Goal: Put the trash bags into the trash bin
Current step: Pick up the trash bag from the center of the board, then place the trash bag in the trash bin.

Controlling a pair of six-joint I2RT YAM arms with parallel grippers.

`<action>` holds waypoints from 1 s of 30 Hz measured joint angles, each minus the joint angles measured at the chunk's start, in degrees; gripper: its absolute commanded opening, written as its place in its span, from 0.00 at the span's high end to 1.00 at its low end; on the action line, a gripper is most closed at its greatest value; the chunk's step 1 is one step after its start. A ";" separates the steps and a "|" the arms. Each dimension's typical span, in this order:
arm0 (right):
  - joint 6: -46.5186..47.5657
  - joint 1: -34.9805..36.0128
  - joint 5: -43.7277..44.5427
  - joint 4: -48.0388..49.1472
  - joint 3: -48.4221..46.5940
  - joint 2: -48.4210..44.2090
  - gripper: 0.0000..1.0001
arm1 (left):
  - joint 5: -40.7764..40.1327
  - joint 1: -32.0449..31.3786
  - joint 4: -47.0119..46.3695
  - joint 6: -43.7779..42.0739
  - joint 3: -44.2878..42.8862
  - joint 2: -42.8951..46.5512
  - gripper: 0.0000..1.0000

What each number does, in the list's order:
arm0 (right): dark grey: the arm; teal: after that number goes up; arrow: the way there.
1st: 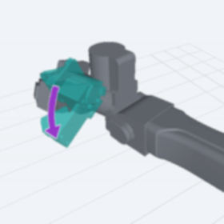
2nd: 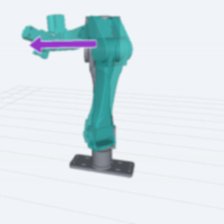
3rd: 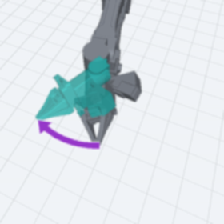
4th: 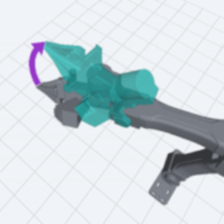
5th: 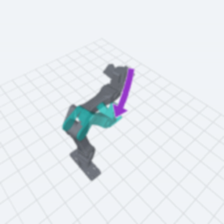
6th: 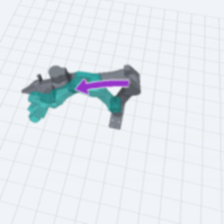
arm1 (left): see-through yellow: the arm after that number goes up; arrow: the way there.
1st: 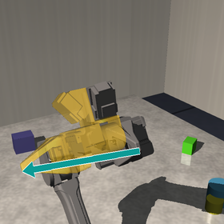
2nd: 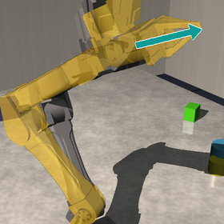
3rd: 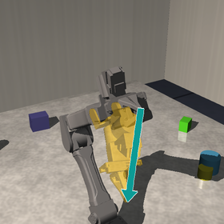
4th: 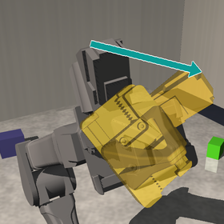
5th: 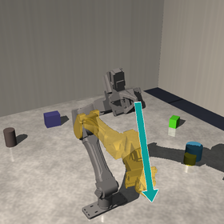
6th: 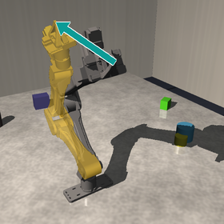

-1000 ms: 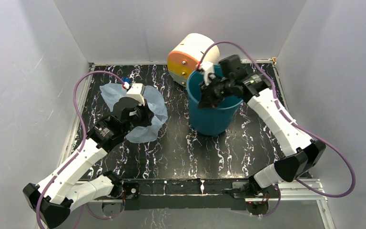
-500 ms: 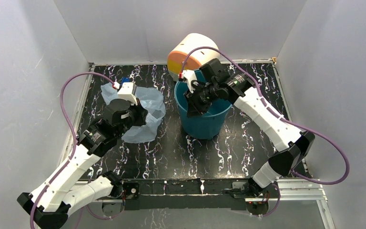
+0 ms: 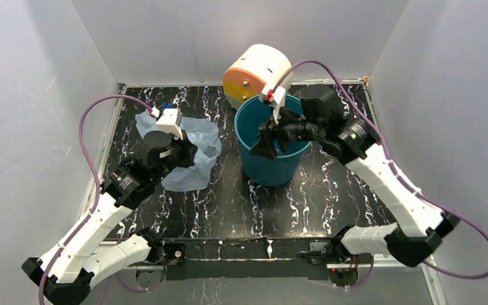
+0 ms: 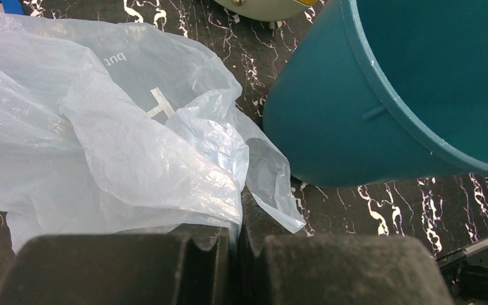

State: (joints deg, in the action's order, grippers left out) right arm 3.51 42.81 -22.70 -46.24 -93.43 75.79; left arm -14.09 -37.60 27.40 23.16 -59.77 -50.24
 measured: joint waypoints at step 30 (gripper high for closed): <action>22.88 37.24 23.78 40.79 45.92 -16.68 0.22 | 17.75 0.00 20.79 -13.49 -22.71 5.55 1.00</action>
State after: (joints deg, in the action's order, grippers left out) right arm 26.39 80.05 1.08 -5.45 -47.51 59.11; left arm 3.66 -37.60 48.18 9.67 -82.48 -44.69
